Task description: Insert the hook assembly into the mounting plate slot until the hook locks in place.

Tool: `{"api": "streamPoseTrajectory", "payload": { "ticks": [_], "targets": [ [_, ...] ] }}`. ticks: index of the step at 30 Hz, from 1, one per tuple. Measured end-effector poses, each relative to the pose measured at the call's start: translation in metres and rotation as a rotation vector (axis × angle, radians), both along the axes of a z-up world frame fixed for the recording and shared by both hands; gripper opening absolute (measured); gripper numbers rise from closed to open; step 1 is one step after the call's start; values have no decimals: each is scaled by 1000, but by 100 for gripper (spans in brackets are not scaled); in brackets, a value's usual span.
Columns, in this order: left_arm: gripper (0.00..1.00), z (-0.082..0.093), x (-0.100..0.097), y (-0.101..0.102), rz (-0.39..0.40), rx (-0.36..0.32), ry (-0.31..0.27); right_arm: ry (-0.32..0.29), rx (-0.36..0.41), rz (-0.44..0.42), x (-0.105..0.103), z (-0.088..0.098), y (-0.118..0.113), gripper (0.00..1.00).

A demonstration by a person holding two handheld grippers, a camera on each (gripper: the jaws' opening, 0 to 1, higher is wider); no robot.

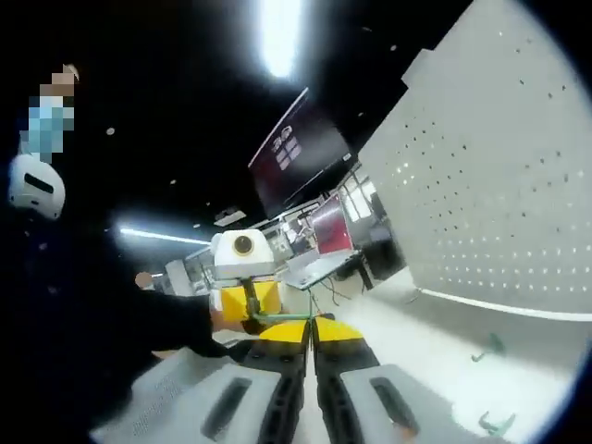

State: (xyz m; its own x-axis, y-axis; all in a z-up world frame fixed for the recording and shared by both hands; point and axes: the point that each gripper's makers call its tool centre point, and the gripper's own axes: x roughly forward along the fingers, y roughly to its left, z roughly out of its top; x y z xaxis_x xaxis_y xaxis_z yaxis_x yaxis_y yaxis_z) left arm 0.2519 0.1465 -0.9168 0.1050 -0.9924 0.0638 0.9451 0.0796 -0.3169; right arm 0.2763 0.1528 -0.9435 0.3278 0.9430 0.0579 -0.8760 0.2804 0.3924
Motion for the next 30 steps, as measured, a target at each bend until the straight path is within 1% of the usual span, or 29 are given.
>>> {"api": "streamPoseTrajectory", "payload": {
  "ticks": [3,7,9,10,13,16,18,20,21,22,24,25,27,30],
  "targets": [
    [1,1,2,0,3,9,-12,-20,-13,-21,3,2,-1,0],
    [1,3,7,1,11,15,-25,-31,-19,-43,8,3,-3,0],
    [1,3,10,2,22,18,-29,-26,-14,-55,10,4,-5,1],
    [1,2,12,2,26,23,-28,-21,2,-72,13,7,-8,3],
    [1,-2,14,2,37,37,-26,-28,9,-90,16,11,-13,3],
    [1,-3,19,1,55,37,-27,-32,11,-116,19,12,-17,3],
    [1,-2,23,1,72,34,-30,-38,-6,-148,23,12,-21,4],
    [1,2,32,1,101,25,-38,-42,-50,-201,30,7,-29,5],
    [1,4,36,1,117,22,-46,-63,-99,-232,34,3,-33,6],
    [1,8,42,2,138,20,-61,-88,-134,-246,35,1,-34,7],
    [1,15,50,2,164,11,-76,-120,-181,-279,38,-1,-38,8],
    [1,18,53,1,171,10,-84,-126,-192,-296,39,0,-39,8],
    [1,24,59,0,185,6,-104,-179,-230,-327,41,3,-42,9],
    [1,30,65,-2,190,7,-123,-201,-250,-371,43,7,-47,11]
  ]
}}
